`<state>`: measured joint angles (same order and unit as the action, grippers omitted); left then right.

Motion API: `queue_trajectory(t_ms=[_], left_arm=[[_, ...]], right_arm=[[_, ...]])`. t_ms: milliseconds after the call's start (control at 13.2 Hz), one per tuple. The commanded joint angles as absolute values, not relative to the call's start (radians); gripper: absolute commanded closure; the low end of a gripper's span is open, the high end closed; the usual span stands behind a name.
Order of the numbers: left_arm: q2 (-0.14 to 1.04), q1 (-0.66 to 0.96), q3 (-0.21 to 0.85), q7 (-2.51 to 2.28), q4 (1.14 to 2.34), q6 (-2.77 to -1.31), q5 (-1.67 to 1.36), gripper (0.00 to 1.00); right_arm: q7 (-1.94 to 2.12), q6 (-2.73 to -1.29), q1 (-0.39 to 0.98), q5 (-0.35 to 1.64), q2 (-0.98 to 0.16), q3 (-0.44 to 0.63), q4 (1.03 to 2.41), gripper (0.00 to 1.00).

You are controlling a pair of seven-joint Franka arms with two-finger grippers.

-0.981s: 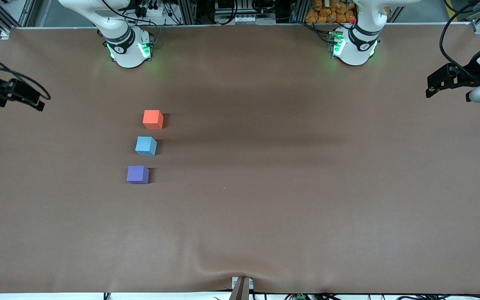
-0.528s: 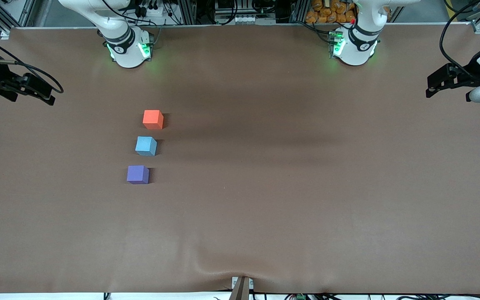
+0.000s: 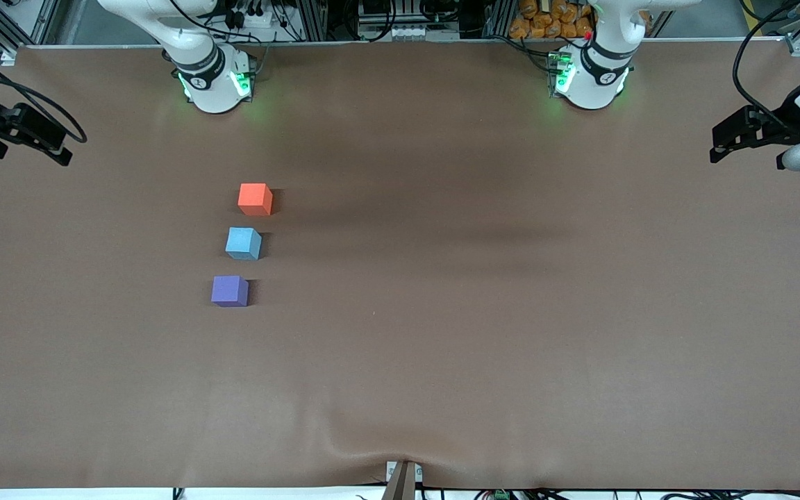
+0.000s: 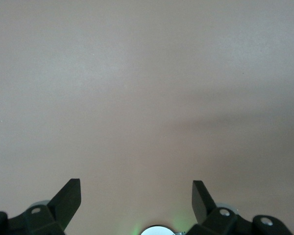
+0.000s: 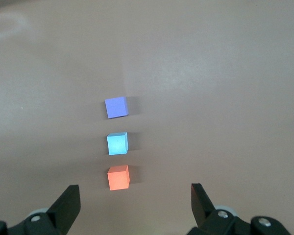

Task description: Place blue block between orange and purple blocks

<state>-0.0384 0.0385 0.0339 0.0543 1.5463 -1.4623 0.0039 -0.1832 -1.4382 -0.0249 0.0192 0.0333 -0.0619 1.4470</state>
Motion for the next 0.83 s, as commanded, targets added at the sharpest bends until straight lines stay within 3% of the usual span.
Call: queue_trajectory(t_ms=[0, 755], left_arm=[[-0.040, 0.034, 0.038, 0.046, 1.543, -1.466, 0.009, 0.00], [-0.038, 0.032, 0.038, 0.046, 1.542, -1.466, 0.008, 0.00]], right_arm=[[-0.117, -1.431, -0.066, 0.083, 0.035, -0.052, 1.433, 0.00], [-0.032, -1.425, -0.049, 0.054, 0.037, -0.055, 1.439, 0.00]])
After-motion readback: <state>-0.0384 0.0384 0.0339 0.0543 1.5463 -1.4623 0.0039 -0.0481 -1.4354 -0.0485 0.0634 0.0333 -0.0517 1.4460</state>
